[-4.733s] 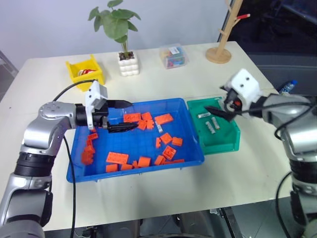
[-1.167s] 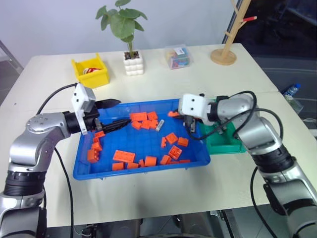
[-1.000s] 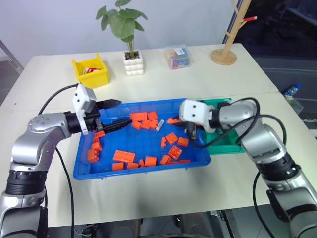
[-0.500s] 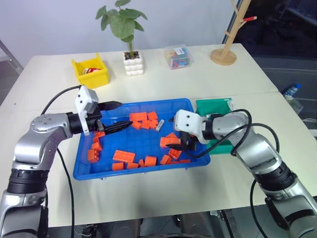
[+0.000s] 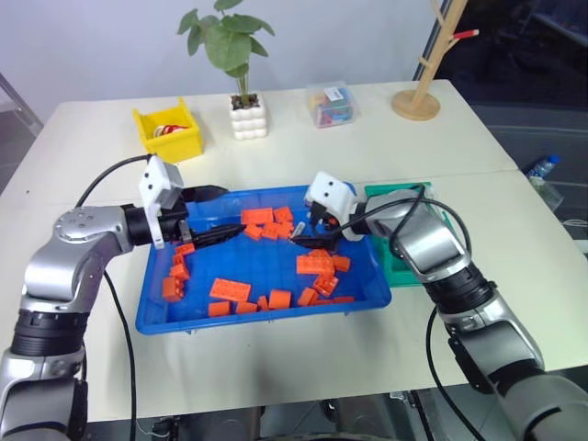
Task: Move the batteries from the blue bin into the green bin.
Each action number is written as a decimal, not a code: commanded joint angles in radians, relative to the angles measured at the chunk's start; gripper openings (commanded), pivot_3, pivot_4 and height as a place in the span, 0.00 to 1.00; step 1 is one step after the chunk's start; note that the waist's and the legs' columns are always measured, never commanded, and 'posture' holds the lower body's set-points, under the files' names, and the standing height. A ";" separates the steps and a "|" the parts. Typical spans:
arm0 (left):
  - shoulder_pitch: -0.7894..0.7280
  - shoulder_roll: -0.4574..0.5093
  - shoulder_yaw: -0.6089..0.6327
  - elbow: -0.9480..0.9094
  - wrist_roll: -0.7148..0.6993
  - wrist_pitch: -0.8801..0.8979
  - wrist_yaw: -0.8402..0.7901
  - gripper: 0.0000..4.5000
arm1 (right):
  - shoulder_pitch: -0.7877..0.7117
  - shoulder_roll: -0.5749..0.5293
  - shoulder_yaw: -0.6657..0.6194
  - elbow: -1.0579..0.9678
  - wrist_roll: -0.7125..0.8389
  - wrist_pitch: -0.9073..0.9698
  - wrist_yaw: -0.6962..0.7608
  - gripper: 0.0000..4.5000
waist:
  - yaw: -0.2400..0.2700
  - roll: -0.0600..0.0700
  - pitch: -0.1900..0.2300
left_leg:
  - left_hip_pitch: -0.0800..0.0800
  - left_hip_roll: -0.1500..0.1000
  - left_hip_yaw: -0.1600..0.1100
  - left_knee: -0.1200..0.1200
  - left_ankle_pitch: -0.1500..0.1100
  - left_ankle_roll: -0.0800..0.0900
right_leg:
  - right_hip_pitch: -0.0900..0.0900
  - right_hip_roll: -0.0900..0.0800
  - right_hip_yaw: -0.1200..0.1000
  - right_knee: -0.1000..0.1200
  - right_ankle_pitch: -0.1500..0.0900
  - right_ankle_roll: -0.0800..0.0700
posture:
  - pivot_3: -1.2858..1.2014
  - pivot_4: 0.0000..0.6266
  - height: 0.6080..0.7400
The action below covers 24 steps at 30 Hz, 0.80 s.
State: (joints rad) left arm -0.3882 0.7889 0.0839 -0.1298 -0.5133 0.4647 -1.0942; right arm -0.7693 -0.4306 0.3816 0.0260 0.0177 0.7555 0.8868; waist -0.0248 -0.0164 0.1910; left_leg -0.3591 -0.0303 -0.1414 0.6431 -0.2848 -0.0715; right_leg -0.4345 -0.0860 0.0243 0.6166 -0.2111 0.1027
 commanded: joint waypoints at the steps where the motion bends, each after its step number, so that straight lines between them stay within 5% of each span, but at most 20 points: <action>1: 0.027 0.032 0.003 -0.032 0.010 -0.025 -0.037 1.00 | -0.024 0.011 -0.001 0.025 0.002 -0.031 0.002 0.99 | -0.005 0.000 0.000 | 0.000 0.000 0.000 0.000 0.000 0.000 | 0.000 0.000 0.000 0.000 0.000 0.000 | 0.52 0.24 1.00; 20: 0.035 0.027 0.013 -0.066 0.004 -0.017 -0.012 1.00 | -0.041 0.109 0.008 0.209 -0.004 -0.067 -0.027 0.99 | -0.021 0.000 0.000 | 0.001 0.001 0.000 0.000 0.000 0.000 | 0.000 0.001 0.000 0.002 0.001 0.000 | 0.52 0.24 1.00; 24: 0.036 0.022 0.019 -0.061 0.003 -0.021 -0.002 1.00 | -0.041 0.106 0.010 0.240 -0.015 -0.098 -0.040 0.72 | -0.020 0.000 0.000 | 0.001 0.001 0.000 0.000 0.000 0.000 | 0.000 0.001 0.000 0.002 0.001 0.000 | 0.52 0.24 1.00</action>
State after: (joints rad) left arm -0.3471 0.8114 0.0813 -0.1661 -0.5022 0.4527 -1.1034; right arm -0.7993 -0.3279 0.4017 0.2591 0.0104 0.6685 0.8495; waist -0.0452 -0.0163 0.1910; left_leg -0.3578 -0.0298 -0.1414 0.6434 -0.2848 -0.0714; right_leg -0.4342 -0.0853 0.0243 0.6183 -0.2104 0.1027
